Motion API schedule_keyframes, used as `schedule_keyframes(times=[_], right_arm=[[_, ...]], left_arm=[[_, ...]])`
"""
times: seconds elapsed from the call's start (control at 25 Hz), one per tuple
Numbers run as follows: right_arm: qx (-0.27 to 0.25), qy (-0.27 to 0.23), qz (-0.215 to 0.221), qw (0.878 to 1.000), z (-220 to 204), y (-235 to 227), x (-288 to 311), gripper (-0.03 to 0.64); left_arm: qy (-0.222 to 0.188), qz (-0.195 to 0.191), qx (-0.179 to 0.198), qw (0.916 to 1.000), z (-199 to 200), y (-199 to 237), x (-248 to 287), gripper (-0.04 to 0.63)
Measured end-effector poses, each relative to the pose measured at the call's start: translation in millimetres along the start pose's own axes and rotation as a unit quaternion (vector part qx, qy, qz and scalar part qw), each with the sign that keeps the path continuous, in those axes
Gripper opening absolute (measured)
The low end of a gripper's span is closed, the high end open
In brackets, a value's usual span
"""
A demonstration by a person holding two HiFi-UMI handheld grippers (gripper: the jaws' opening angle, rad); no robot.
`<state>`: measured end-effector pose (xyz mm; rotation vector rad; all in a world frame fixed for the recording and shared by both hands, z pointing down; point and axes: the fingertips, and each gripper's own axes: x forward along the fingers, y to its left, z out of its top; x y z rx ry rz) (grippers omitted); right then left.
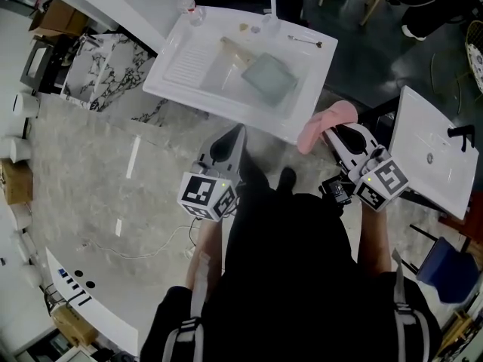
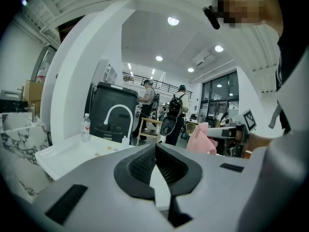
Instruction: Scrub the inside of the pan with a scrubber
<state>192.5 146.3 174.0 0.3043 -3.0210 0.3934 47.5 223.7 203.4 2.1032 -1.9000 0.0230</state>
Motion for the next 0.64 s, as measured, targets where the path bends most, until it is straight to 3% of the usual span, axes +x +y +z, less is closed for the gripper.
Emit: schedule_keyframes(times=[0.08,0.32,0.64], right_arm=[[0.012,-0.01,0.004,1.0,7,4,-2,0.037],[-0.014,-0.024,-0.005,1.0,24,17,0,0.037],[-0.032,-0.009,0.001,0.999,13,24,-2,0.037]], left_arm=[[-0.003,-0.003,0.004,1.0,3,-3,-2,0.034],[0.004,-0.011,0.012,0.9999,4,-6,-14,0.034],[0.0,-0.007,0.005,1.0,-8,-16,-25,0.034]])
